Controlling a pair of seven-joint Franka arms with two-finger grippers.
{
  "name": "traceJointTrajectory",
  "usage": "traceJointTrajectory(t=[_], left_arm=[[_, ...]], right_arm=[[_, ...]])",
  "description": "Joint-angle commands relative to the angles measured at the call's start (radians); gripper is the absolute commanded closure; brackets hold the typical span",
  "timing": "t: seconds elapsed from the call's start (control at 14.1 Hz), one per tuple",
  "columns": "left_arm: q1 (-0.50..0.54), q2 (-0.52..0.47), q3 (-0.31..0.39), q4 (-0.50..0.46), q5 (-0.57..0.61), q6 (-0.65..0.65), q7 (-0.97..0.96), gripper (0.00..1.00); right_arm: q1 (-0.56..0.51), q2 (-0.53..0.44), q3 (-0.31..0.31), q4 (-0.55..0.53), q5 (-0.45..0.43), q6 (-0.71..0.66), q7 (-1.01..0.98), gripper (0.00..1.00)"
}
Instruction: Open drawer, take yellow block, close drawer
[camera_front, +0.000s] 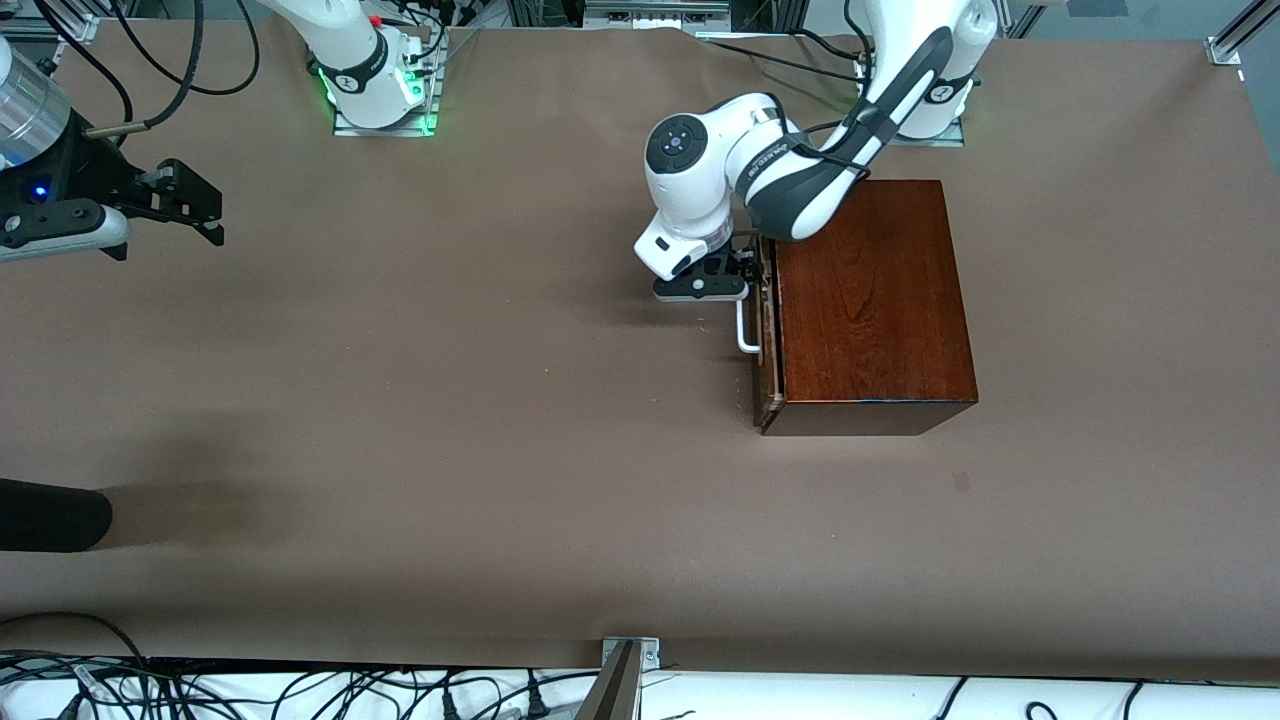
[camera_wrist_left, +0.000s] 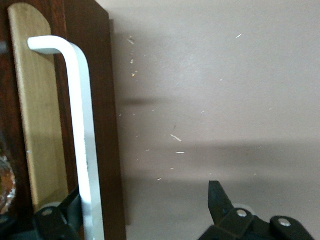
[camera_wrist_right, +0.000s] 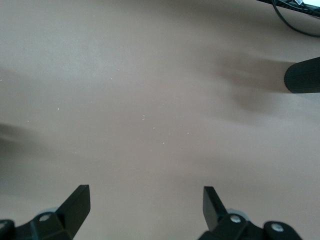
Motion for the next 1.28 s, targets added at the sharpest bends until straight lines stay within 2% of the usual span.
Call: traceJointTrajectory(t=[0.0,0.35,0.85,1.21], left_arm=[[-0.034,0.069,-0.006,0.068,0.009,0.08,-0.043,0.0],[-0.112,0.135,-0.003,0.179,0.002,0.114,-0.056,0.0],[-0.117,0.127,-0.004,0.222,0.0,0.099,-0.043,0.0],[-0.101,0.027,-0.006,0.266,0.002,-0.164,0.037,0.0]], right_arm=[[0.0,-0.001,0.0,0.012,0.003,-0.014,0.004,0.0],[0.0,-0.001,0.0,0.012,0.003,-0.014,0.004,0.0],[0.0,-0.001,0.0,0.012,0.003,-0.014,0.004,0.0],[-0.002,-0.001,0.0,0.012,0.003,-0.011,0.009,0.0]])
